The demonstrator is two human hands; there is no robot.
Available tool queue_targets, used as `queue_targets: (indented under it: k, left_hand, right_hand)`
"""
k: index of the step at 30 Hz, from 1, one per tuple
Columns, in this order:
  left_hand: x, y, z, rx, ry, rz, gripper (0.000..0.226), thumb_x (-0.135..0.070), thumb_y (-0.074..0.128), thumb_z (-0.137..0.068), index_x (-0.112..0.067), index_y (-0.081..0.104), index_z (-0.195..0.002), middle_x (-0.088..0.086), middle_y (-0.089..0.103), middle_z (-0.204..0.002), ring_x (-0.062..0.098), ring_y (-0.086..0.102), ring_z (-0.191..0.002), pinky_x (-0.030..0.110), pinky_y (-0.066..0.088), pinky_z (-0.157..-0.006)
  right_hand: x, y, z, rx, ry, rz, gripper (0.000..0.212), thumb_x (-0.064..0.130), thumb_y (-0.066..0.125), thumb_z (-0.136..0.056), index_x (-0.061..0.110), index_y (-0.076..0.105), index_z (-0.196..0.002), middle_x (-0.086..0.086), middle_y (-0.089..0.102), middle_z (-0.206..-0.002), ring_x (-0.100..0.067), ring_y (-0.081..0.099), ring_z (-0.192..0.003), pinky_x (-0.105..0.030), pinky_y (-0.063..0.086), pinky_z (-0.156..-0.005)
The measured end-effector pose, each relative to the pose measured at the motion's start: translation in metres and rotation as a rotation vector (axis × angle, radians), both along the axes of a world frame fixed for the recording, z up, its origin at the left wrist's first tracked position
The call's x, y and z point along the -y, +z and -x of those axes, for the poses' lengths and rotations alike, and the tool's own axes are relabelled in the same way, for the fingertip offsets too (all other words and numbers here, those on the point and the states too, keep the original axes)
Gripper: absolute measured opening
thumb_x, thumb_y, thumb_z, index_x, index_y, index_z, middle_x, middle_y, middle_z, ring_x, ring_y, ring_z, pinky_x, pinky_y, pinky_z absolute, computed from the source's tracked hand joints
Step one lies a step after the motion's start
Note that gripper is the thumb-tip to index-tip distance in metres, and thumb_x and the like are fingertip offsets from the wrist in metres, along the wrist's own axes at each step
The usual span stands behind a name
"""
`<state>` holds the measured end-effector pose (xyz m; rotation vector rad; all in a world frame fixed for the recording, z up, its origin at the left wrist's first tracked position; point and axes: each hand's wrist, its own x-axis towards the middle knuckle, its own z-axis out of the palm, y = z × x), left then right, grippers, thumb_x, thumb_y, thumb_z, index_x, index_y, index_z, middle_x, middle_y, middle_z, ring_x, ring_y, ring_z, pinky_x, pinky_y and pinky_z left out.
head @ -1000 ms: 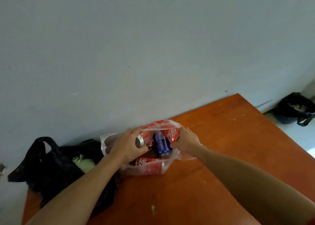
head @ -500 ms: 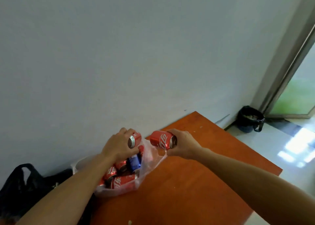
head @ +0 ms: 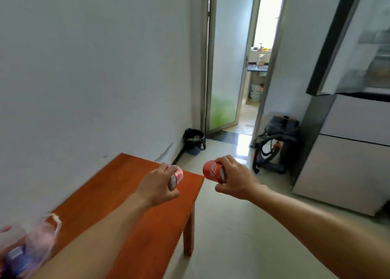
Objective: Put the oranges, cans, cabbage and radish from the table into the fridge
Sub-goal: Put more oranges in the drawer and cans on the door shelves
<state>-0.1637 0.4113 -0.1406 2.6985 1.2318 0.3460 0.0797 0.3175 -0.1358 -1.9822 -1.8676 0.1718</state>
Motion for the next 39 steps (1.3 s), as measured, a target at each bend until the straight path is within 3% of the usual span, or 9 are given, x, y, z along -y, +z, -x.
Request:
queue_targets:
  k: [6, 11, 17, 22, 30, 35, 39]
  left_hand:
    - [-0.002, 0.003, -0.168, -0.039, -0.269, -0.031, 0.069, -0.044, 0.064, -0.067, -0.025, 0.047, -0.131, 0.0, 0.051, -0.115, 0.025, 0.059, -0.091, 0.031, 0.051, -0.074]
    - [-0.022, 0.005, -0.31, -0.049, -0.475, -0.082, 0.072, -0.046, 0.061, -0.066, -0.025, 0.046, -0.133, 0.001, 0.051, -0.116, 0.027, 0.059, -0.092, 0.029, 0.048, -0.073]
    - [-0.042, 0.02, -0.47, -0.034, -0.694, -0.112, 0.071, -0.051, 0.064, -0.071, -0.029, 0.041, -0.134, 0.0, 0.05, -0.123, 0.022, 0.057, -0.101, 0.023, 0.047, -0.077]
    - [-0.038, 0.04, -0.58, 0.027, -0.819, -0.135, 0.072, -0.051, 0.065, -0.074, -0.027, 0.038, -0.137, 0.0, 0.046, -0.128, 0.024, 0.054, -0.108, 0.032, 0.052, -0.086]
    - [-0.039, 0.069, -0.735, 0.14, -0.849, -0.198, 0.074, -0.051, 0.066, -0.074, -0.026, 0.038, -0.138, -0.001, 0.044, -0.13, 0.022, 0.052, -0.11, 0.032, 0.051, -0.089]
    - [-0.055, 0.111, -0.831, 0.302, -0.739, -0.189, 0.073, -0.041, 0.072, -0.073, -0.023, 0.041, -0.137, 0.003, 0.045, -0.13, 0.025, 0.053, -0.11, 0.037, 0.052, -0.09]
    - [-0.075, 0.147, -0.888, 0.408, -0.594, -0.133, 0.076, -0.035, 0.074, -0.075, -0.023, 0.038, -0.14, 0.005, 0.043, -0.131, 0.026, 0.052, -0.111, 0.038, 0.051, -0.092]
  right_hand:
    - [0.054, 0.004, -0.138, 0.06, -0.242, -0.003, 0.074, 0.043, 0.073, -0.069, 0.027, 0.044, -0.135, 0.001, 0.05, -0.131, -0.027, 0.06, -0.105, -0.033, 0.052, -0.086]
    - [0.075, 0.002, -0.249, 0.17, -0.396, 0.039, 0.069, 0.049, 0.069, -0.073, 0.03, 0.045, -0.135, -0.002, 0.051, -0.127, -0.025, 0.06, -0.099, -0.032, 0.054, -0.082]
    - [0.089, 0.024, -0.365, 0.17, -0.647, 0.035, 0.064, 0.045, 0.071, -0.073, 0.028, 0.046, -0.129, 0.0, 0.051, -0.121, -0.021, 0.06, -0.096, -0.028, 0.053, -0.082]
    - [0.112, 0.038, -0.448, 0.157, -0.817, 0.001, 0.065, 0.046, 0.07, -0.071, 0.027, 0.047, -0.128, 0.001, 0.049, -0.121, -0.022, 0.06, -0.099, -0.023, 0.048, -0.08]
    - [0.126, 0.051, -0.591, 0.131, -0.879, -0.09, 0.066, 0.048, 0.073, -0.07, 0.028, 0.047, -0.127, 0.004, 0.046, -0.119, -0.018, 0.057, -0.1, -0.025, 0.053, -0.083]
    - [0.102, 0.076, -0.701, 0.089, -0.836, -0.235, 0.065, 0.048, 0.077, -0.072, 0.027, 0.048, -0.126, 0.008, 0.042, -0.111, -0.013, 0.053, -0.098, -0.014, 0.04, -0.073]
    - [0.069, 0.106, -0.773, 0.004, -0.759, -0.354, 0.067, 0.047, 0.079, -0.07, 0.026, 0.048, -0.126, 0.007, 0.044, -0.112, -0.012, 0.052, -0.1, -0.021, 0.048, -0.078]
